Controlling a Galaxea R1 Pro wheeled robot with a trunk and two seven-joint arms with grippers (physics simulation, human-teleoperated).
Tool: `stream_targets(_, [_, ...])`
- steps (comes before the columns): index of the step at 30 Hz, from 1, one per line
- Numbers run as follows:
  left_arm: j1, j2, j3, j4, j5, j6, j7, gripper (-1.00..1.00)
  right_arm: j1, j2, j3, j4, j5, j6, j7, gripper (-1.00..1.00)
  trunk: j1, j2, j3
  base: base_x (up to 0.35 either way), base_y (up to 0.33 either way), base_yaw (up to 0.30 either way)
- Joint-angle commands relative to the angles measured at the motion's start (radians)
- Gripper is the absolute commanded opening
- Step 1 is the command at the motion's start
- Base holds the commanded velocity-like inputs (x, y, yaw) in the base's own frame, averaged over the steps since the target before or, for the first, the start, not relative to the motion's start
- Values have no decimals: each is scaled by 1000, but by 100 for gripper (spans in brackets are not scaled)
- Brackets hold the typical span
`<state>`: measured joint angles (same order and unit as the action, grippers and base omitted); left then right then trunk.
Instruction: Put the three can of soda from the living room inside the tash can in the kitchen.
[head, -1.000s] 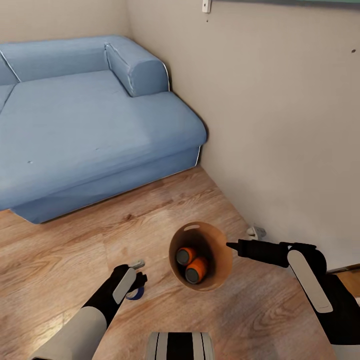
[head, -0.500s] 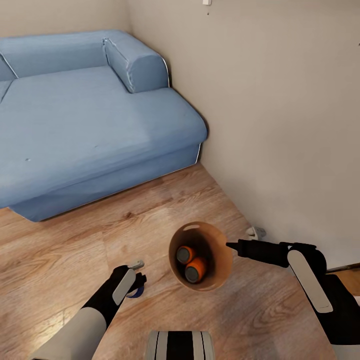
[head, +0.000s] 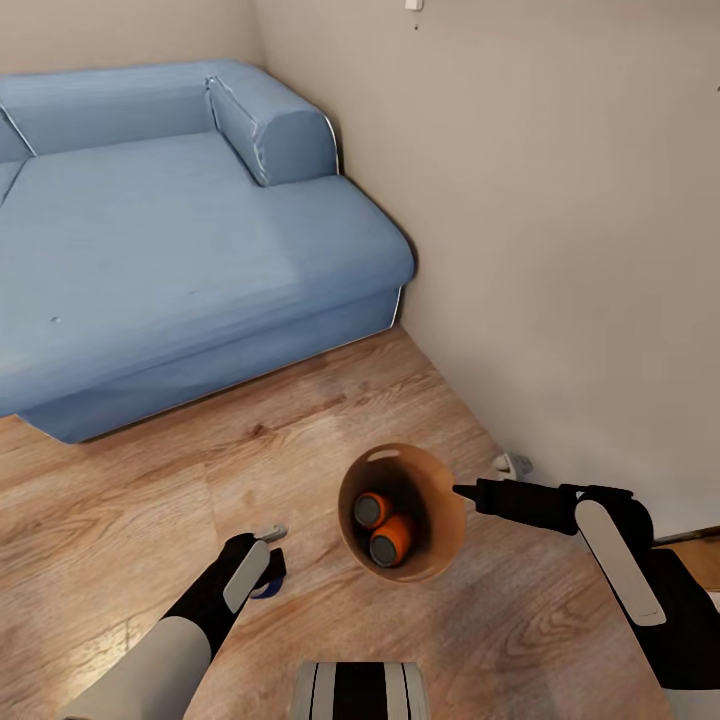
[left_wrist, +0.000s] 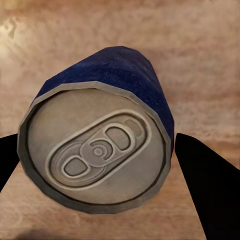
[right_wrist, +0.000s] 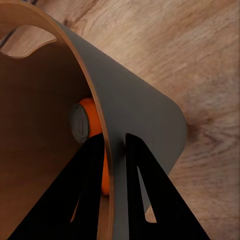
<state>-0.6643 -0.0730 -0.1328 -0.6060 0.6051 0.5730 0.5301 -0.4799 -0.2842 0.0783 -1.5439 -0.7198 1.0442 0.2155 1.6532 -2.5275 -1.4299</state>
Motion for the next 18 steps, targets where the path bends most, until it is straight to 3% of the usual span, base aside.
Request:
stream_targets(1, [0, 0, 0, 0, -1, 0, -1, -100, 0, 0, 1, -1, -44, 3, 4, -100, 0, 0, 0, 0, 0, 0])
stream_targets(5, [5, -2, 1, -9, -3, -1, 2, -100, 0, 0, 1, -1, -43, 3, 4, -100, 0, 0, 0, 0, 0, 0])
stream_targets(10, [24, 2, 2, -36, -5, -4, 3, -100, 0, 0, 3, 3, -42, 3, 4, -100, -2, 1, 19, 0, 0, 0])
stream_targets(14, [95, 12, 2, -172, -6, 2, 5, -100, -1, 0, 3, 7, -41, 3, 4, -100, -4, 2, 35, 0, 0, 0])
stream_targets(18, [215, 33, 11, -459, -7, 66, 8, -100, -5, 2, 4, 18, -38, 3, 0, -100, -6, 3, 50, 0, 0, 0])
